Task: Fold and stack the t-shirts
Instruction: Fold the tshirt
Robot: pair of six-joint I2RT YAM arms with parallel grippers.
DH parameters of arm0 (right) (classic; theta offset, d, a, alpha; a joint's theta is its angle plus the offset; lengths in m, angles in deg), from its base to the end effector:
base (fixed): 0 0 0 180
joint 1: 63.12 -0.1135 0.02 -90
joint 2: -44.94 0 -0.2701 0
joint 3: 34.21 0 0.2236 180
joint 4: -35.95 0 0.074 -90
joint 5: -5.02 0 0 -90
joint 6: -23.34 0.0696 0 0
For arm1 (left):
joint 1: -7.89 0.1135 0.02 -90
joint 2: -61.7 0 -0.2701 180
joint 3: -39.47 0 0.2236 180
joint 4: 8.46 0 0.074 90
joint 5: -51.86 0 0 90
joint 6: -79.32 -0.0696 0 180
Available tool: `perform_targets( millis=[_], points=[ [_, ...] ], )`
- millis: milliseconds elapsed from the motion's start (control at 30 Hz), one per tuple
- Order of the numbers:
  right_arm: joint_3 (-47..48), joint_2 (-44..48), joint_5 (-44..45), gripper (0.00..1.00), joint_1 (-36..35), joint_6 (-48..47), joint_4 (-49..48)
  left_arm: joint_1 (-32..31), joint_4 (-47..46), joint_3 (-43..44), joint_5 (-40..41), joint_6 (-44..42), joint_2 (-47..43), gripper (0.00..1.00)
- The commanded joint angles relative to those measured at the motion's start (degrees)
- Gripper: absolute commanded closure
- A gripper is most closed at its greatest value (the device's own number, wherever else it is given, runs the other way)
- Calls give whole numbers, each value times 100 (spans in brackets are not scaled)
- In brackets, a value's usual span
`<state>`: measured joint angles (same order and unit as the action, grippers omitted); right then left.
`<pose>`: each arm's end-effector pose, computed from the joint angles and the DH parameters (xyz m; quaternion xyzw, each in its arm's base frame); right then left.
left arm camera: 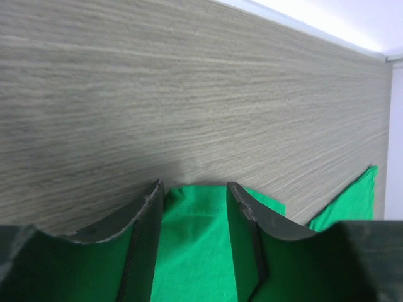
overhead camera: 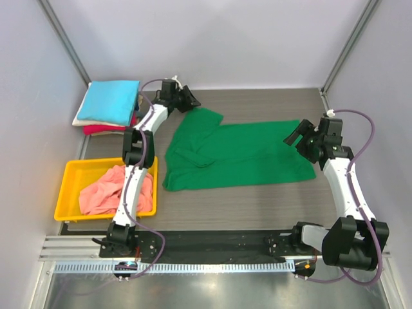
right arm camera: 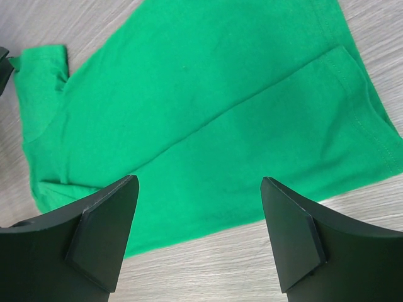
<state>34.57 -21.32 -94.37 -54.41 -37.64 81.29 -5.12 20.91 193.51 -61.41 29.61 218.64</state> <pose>0.2383 -0.0250 0.2736 0.2643 0.8749 0.1442 0.3794 0.5867 -0.1638 0.1343 -0.1077 0.8565 -0.3699 0.3434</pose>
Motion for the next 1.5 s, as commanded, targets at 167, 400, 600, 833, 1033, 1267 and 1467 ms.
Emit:
perform_targets(
  millis=[167,400,600,833,1033,1267,1467],
  points=[
    [49,-448,209,16,-27,-72,-262,-70,158,206,-82,14,73,94],
    [637,-1371,490,15,-18,7,-490,-78,342,93,155,-109,-620,100],
    [1919,-2812,640,15,16,-53,-500,-69,597,-601,533,-381,-1805,100],
    [4168,-4710,903,23,149,-625,177,-70,676,-883,270,-373,-2062,100],
    [5241,-5739,1492,33,166,-880,230,-70,501,-1612,130,-320,-2501,100],
    [5885,-6443,1598,38,175,-968,379,-78,351,-2210,42,-399,-2994,100],
    [6069,-6777,1651,43,175,-1012,388,-87,351,-2316,-11,-373,-3073,100]
  ],
)
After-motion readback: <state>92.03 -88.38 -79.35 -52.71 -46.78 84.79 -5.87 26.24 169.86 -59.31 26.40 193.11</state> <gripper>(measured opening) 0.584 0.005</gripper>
